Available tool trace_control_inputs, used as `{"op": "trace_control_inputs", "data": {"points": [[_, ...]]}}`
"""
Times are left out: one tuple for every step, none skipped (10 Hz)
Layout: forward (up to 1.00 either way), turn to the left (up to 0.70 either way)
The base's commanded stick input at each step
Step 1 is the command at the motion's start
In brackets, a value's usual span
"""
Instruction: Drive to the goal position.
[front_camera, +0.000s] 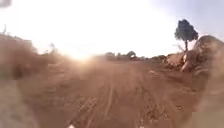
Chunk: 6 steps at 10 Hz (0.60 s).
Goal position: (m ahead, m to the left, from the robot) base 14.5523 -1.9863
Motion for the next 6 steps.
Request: {"op": "trace_control_inputs", "data": {"points": [[0.70,0.00],[0.70,0.00],[0.70,0.00],[0.70,0.00],[0.70,0.00],[0.70,0.00]]}}
